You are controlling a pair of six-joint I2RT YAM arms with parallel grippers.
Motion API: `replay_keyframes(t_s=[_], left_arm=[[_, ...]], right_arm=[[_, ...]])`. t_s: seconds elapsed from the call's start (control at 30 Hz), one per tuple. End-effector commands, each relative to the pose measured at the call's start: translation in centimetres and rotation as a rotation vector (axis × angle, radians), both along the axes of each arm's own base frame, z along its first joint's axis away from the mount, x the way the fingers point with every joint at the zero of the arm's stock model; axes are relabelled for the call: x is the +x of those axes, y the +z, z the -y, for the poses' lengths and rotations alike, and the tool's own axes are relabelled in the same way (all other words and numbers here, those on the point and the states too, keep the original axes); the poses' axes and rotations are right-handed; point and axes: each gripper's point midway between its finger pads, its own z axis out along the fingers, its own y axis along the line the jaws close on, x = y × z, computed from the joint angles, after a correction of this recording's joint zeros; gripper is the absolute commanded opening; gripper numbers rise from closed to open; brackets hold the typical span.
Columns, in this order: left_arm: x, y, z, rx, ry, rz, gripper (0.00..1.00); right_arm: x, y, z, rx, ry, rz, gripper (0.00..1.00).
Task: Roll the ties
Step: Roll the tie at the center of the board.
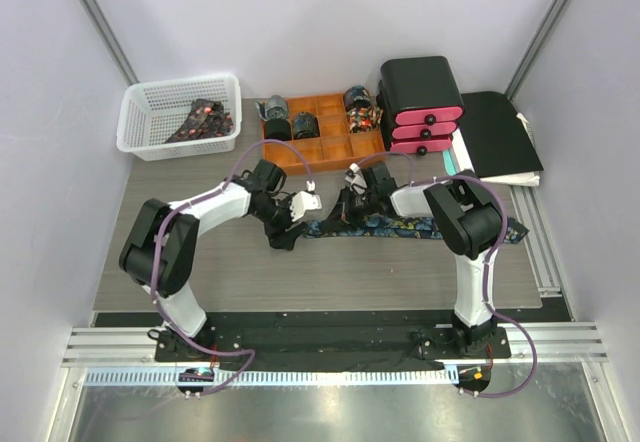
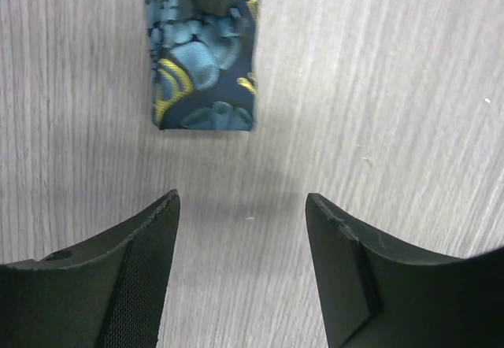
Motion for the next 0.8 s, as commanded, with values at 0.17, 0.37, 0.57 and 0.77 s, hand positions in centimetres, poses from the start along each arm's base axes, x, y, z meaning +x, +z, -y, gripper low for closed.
replay_keyframes(t_s=[0.17,0.37,0.57,0.77], left_arm=[[2.0,1.5,1.6,-0.057,-0.078,0.139,0.66],[2.6,1.6,2.2,-0.044,-0.072,0.138,0.65],[1.9,6.8,5.5,-0.273,0.058,0.066,0.64],[0.7,7.7,5.9,-0.434,0.257,0.058,0.66]], right_arm=[[-0.5,-4.6,2.2,-0.170,-0.024,-0.060,0.01],[-1.1,-6.0,3.7,-0.270,-0.010,-0.094,0.01],[-1.6,-6.1,4.8,-0.285,-0.014,-0.102,0.01],[-2.6,-5.7,5.0,-0.235,0.014,-0.107,0.01]])
